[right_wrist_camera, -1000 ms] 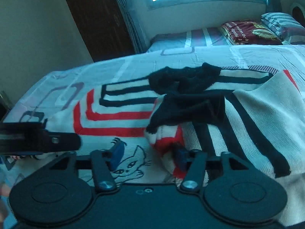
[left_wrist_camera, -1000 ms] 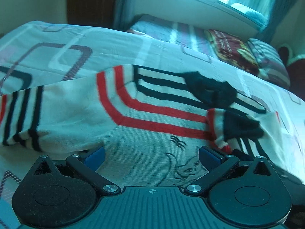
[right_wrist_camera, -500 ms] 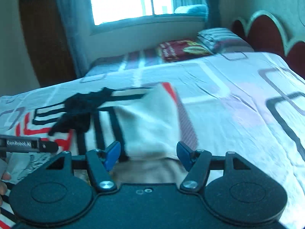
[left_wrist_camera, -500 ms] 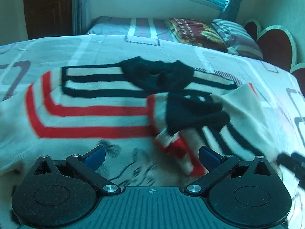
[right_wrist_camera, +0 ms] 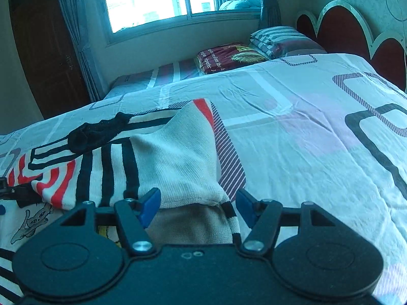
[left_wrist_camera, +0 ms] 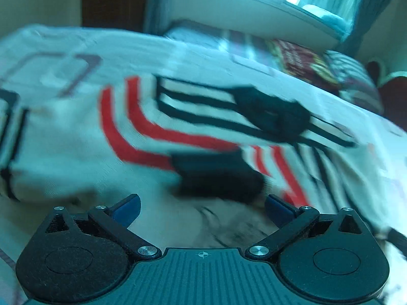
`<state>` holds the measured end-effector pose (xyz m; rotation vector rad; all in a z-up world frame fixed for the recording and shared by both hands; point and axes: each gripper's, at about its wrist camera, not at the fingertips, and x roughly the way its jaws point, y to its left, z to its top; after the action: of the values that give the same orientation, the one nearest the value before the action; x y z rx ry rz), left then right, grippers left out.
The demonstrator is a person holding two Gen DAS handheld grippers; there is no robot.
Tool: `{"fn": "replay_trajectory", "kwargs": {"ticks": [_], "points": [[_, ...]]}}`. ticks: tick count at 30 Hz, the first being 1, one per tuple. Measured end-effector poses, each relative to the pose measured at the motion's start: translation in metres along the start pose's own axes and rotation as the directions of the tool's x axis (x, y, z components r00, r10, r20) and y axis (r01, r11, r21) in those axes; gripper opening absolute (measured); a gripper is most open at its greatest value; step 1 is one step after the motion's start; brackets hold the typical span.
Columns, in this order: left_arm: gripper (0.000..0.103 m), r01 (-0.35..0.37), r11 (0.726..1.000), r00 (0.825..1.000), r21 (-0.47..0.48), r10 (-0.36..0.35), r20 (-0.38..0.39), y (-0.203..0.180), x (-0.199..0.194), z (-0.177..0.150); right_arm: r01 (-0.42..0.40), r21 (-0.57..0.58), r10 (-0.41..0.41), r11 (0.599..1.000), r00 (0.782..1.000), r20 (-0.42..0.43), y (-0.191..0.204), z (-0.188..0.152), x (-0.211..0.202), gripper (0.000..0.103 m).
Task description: Fold small clothes
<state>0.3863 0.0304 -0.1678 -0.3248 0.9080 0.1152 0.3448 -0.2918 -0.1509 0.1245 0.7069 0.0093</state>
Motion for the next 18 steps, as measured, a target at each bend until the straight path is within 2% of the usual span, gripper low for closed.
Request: {"fn": "replay_trajectory", "kwargs": {"ticks": [2, 4, 9, 12, 14, 15, 17, 18], "points": [[0.103, 0.084, 0.996, 0.995, -0.033, -0.085, -0.047, -0.007, 0.007, -0.002, 0.008, -0.018, -0.008, 1.000, 1.000, -0.003, 0.002, 0.000, 0.002, 0.064], [0.103, 0.132, 0.987, 0.988, -0.090, -0.138, -0.065, -0.010, 0.014, -0.002, 0.016, -0.035, -0.016, 0.999, 1.000, -0.007, 0.004, -0.001, 0.001, 0.063], [0.103, 0.173, 0.959, 0.983, -0.224, -0.182, -0.021, 0.001, 0.024, 0.009, 0.032, -0.045, -0.032, 0.998, 0.999, -0.013, -0.001, -0.004, -0.002, 0.063], [0.103, 0.154, 0.952, 0.987, -0.264, -0.163, -0.012, 0.009, 0.033, 0.011, 0.034, -0.028, -0.034, 0.999, 0.999, -0.018, -0.005, -0.004, 0.000, 0.063], [0.093, 0.149, 0.951, 0.988, -0.272, -0.152, 0.013, 0.011, 0.034, 0.010, 0.035, -0.030, -0.035, 0.999, 0.999, -0.015, -0.004, -0.004, 0.000, 0.063], [0.084, 0.140, 0.955, 0.990, -0.263, -0.140, 0.018, 0.011, 0.034, 0.010, 0.035, -0.033, -0.035, 0.999, 0.999, -0.017, -0.004, -0.004, 0.001, 0.063], [0.060, 0.155, 0.953, 0.988, -0.260, -0.152, 0.034, 0.012, 0.034, 0.010, 0.031, -0.034, -0.032, 0.999, 0.999, -0.024, -0.003, -0.004, 0.004, 0.059], [0.040, 0.163, 0.951, 0.986, -0.263, -0.161, 0.030, 0.014, 0.034, 0.010, 0.031, -0.035, -0.032, 0.999, 0.999, -0.027, -0.003, -0.005, 0.004, 0.055]]}}
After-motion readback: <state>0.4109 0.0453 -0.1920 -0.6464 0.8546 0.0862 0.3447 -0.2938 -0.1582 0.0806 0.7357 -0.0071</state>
